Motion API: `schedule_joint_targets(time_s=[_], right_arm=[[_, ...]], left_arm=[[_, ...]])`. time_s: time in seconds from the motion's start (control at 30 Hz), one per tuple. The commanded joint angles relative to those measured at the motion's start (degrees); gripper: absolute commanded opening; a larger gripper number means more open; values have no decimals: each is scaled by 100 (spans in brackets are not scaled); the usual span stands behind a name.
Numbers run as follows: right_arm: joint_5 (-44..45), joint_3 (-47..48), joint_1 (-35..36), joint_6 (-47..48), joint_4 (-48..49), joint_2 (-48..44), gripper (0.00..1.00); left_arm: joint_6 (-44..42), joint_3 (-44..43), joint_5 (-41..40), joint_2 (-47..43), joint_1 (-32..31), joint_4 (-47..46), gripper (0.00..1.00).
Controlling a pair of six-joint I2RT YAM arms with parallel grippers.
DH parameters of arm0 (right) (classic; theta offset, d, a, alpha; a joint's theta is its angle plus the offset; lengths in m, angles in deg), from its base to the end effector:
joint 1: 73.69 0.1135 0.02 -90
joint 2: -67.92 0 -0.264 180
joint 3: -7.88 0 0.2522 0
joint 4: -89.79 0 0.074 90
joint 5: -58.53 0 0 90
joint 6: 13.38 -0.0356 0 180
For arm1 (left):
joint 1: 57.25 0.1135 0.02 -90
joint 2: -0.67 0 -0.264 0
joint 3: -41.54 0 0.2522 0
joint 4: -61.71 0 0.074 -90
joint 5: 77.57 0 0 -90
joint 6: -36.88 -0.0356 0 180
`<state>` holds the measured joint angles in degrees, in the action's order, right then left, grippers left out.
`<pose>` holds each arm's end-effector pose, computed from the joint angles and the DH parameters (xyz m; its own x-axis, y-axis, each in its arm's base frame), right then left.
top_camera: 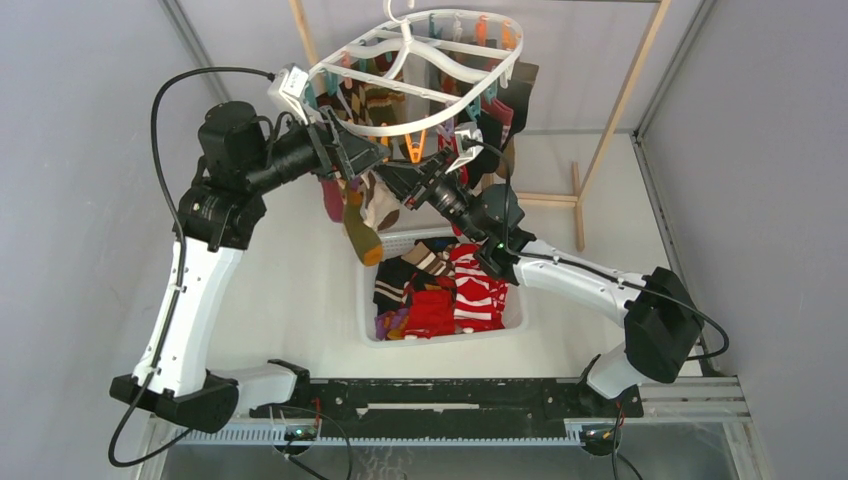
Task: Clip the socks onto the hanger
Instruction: Open the clamp at the hanger.
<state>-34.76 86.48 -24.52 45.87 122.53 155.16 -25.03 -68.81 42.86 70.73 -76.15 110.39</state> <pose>0.2316 0.2712 0.3840 -0.1743 0.5790 -0.7965 -0.8151 0.3689 0.4466 0.2079 -0.0902 0.5095 -0.4765 -0.2660 -0.8380 0.5996 0.5987 -0.5310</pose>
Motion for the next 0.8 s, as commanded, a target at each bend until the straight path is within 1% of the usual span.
schedule_joint_targets(time_s=[0.0,0.37,0.57,0.7,0.77], right_arm=[[66,320,-12,103,-15,37,0],[-44,425,1,170,-188,60,0],[-134,426,-1,158,-210,56,0],[-203,430,2,134,-212,65,0],[-245,425,2,132,-220,57,0]], left_arm=[[26,-311,115,60,-73,-273,79],[3,-270,38,266,-98,-292,71],[-40,-420,47,379,-97,-301,66],[-71,-489,15,444,-104,-301,59],[-95,-500,-28,462,-106,-317,53]])
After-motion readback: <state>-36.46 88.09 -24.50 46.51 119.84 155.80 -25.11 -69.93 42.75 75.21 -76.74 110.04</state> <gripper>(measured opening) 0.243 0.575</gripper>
